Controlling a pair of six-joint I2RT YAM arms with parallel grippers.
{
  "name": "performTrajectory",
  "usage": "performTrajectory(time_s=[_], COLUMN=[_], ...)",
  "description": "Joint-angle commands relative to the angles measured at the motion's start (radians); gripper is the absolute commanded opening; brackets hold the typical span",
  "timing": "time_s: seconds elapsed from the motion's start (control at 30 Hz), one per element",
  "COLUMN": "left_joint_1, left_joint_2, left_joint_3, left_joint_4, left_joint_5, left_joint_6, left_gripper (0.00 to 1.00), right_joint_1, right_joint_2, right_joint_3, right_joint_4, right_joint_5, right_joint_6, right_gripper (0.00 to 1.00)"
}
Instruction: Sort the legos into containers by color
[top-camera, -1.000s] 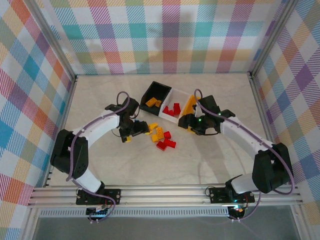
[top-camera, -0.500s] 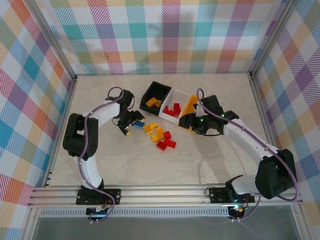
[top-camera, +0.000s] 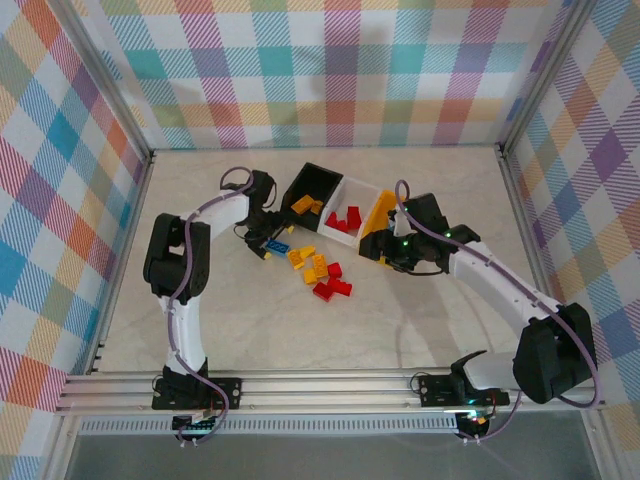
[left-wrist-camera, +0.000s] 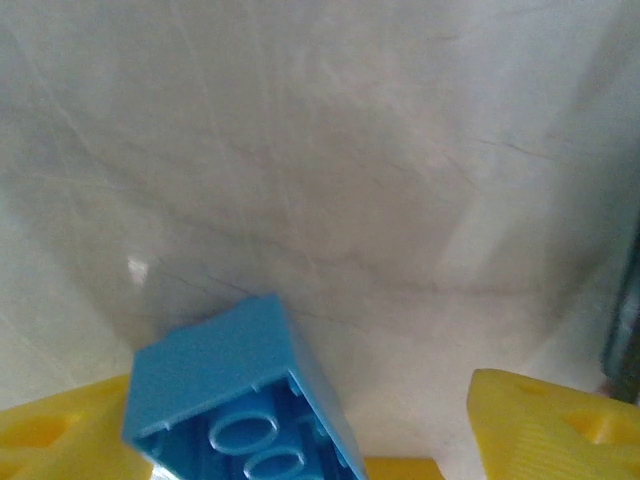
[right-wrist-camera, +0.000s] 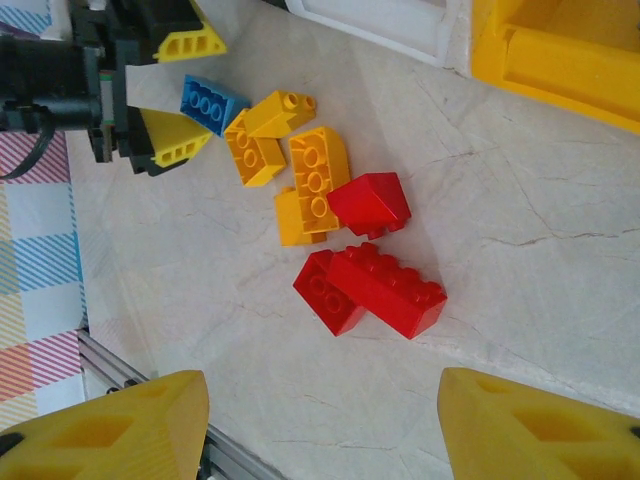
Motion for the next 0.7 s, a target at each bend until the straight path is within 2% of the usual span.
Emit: performTrajectory(time_s=[0.0,0.13,0.3,0.4,0.47,0.67], left_joint_1=[0.005,0.005,0.007,0.007,0.008,0.016], left_joint_2=[0.029,0.047,0.054,0.047,0.037,-0.010], left_joint_3=[0.033,0.040,0.028,0.016,0.005,-0.018], left_joint_4=[-0.100,-0.132,-0.137,-0.138,-0.133,-0.136], left_joint_5=[-0.045,-0.049,-0.044,-0.044,-0.045,-0.042], left_joint_6=[-0.038,-0.034,-0.030,-0.023,-0.023,0.003], left_gripper=[0.76,0.72,0.56,0.43,0.39,0.34], right_joint_1=[0.003,0.003,0.003,0.003,0.003,0.004], right_joint_2=[-0.031,-0.054,-0.081,-0.094,-0.099,-0.102], right_joint_3=[-0.024,-0.049,-0.074,-0.081,-0.084,-0.077], right_joint_4=[0.012,0.021,0.021,0.021,0.022,0.023], right_joint_5=[-0.011,-0.002,0.006,0.013,0.015,0.020], right_joint_6=[-0.005,0.008,0.020,0.027,0.030,0.036], right_gripper=[0.63,0.63,0.62,0.62,0.62,0.62])
